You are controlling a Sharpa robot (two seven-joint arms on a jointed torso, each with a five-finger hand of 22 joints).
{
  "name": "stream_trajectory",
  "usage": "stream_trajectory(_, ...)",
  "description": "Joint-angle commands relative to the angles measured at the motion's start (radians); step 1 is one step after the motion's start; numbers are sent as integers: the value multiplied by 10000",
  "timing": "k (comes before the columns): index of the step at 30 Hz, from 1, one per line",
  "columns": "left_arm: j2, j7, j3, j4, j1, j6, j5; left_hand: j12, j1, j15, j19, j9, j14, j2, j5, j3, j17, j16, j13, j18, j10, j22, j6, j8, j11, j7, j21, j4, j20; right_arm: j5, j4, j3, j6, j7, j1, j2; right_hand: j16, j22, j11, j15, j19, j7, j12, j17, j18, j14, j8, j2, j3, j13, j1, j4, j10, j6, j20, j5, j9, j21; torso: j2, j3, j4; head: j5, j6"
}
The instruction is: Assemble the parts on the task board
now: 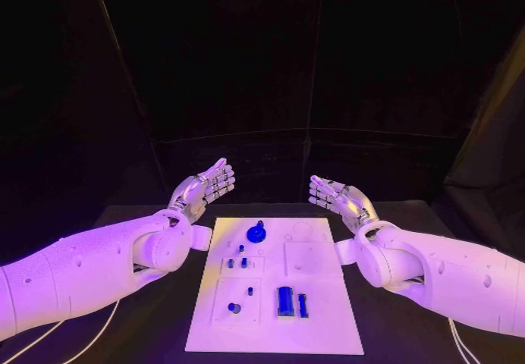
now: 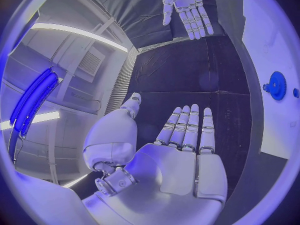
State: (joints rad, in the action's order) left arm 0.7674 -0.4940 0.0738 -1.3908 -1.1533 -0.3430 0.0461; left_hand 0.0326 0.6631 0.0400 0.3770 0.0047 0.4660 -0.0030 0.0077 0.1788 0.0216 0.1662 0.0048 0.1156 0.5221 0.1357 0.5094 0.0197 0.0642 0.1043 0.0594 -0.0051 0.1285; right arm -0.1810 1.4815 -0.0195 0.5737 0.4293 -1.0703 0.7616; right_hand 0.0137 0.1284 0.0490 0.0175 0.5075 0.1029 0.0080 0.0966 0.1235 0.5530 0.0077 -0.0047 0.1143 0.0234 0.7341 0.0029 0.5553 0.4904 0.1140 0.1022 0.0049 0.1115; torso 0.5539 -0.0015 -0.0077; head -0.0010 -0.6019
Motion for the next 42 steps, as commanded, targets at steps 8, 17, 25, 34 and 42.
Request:
stream_trajectory(8,100,-236,-595,-1472,839,-3702,-410,-326,-3281,-400,-1864,-47,-2307,30,-77,-882,-216,-824,-48,-1156,-2589,-1357,-2517,-197,-642,-1043,-594,51,-1285,1810,885,195,1963,907,203,184,-137,-1284,-490,-175,-2490,-1029,-80,-966,-1235,-2727,-77,47,-1143,-234,-3622,-29,-2740,-2423,-1140,-1022,-49,-1115,-97,15,77,10,19)
stream_trajectory(17,126,-260,-738,-1792,1033,-4270,-461,-326,-4266,-400,-2408,-47,-2998,30,-77,-1788,-216,-1662,-48,-1156,-3362,-1357,-3278,-197,-642,-1043,-594,51,-1285,1810,885,195,1963,907,203,184,-137,-1284,-490,-175,-3244,-1029,-80,-966,-1235,-3548,-77,47,-1143,-234,-4702,-29,-3555,-3146,-1140,-1022,-49,-1115,-97,15,77,10,19)
stream_trajectory(25,126,-260,-738,-1792,1033,-4270,-461,-326,-4947,-400,-2783,-47,-3475,30,-77,-1788,-216,-1662,-48,-1156,-3899,-1357,-3801,-197,-642,-1043,-594,51,-1285,1810,885,195,1963,907,203,184,-137,-1284,-490,-175,-3768,-1029,-80,-966,-1235,-4109,-77,47,-1143,-234,-5455,-29,-4124,-3649,-1140,-1022,-49,-1115,-97,15,77,10,19)
stream_trajectory(34,126,-260,-738,-1792,1033,-4270,-461,-326,-5486,-400,-3770,-47,-3835,30,-77,-1788,-216,-1662,-48,-1156,-4311,-1357,-4207,-197,-642,-1043,-594,51,-1285,1810,885,195,1963,907,203,184,-137,-1284,-490,-175,-4177,-1029,-80,-966,-1235,-4562,-77,47,-1143,-234,-6050,-29,-4571,-4034,-1140,-1022,-49,-1115,-97,15,77,10,19)
stream_trajectory(42,126,-260,-738,-1792,1033,-4270,-461,-326,-5754,-400,-3770,-47,-4660,30,-77,-1788,-216,-1662,-48,-1156,-5221,-1357,-5094,-197,-642,-1043,-594,51,-1285,1810,885,195,1963,907,203,184,-137,-1284,-490,-175,-5075,-1029,-80,-966,-1235,-5530,-77,47,-1143,-234,-7341,-29,-5553,-4904,-1140,-1022,-49,-1115,-97,15,77,10,19)
